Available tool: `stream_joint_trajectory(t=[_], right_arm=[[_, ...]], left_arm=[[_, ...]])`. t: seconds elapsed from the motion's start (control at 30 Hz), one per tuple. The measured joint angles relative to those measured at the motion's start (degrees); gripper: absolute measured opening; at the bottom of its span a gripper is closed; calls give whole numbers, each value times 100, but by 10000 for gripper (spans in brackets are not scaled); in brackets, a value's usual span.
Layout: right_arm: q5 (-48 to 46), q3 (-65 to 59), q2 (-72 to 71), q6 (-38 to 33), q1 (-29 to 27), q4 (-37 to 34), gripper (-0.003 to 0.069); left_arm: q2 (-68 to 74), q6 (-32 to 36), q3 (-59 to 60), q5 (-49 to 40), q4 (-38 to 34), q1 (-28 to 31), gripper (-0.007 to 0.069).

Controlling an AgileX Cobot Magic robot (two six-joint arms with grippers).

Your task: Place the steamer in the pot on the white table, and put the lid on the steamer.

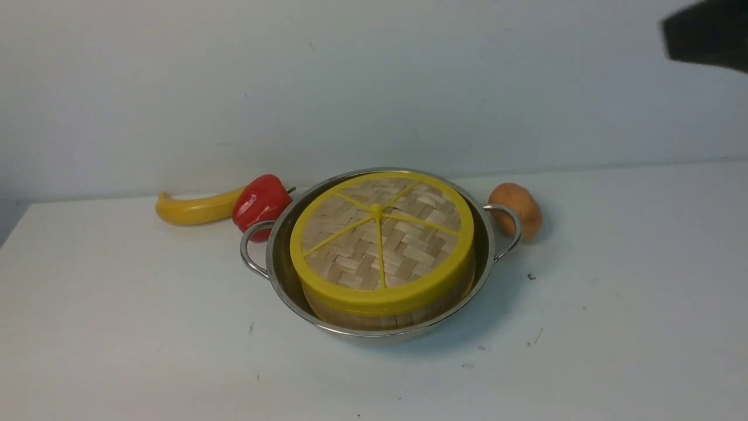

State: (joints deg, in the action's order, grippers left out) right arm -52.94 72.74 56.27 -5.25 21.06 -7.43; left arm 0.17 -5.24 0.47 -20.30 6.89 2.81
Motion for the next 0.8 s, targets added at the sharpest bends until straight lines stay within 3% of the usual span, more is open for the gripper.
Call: stream_joint_trajectory(t=[0.4, 0.67, 0.8], right_arm=[[3000, -4666, -3107, 413, -1763, -145, 395], [4890, -6926, -4611, 428, -1883, 176, 395], [5118, -7302, -5118, 422, -1883, 275, 395]], left_arm=[[0, 0, 0, 0, 0, 0, 241], [0, 0, 0, 0, 0, 0, 241], [0, 0, 0, 0, 0, 0, 241]])
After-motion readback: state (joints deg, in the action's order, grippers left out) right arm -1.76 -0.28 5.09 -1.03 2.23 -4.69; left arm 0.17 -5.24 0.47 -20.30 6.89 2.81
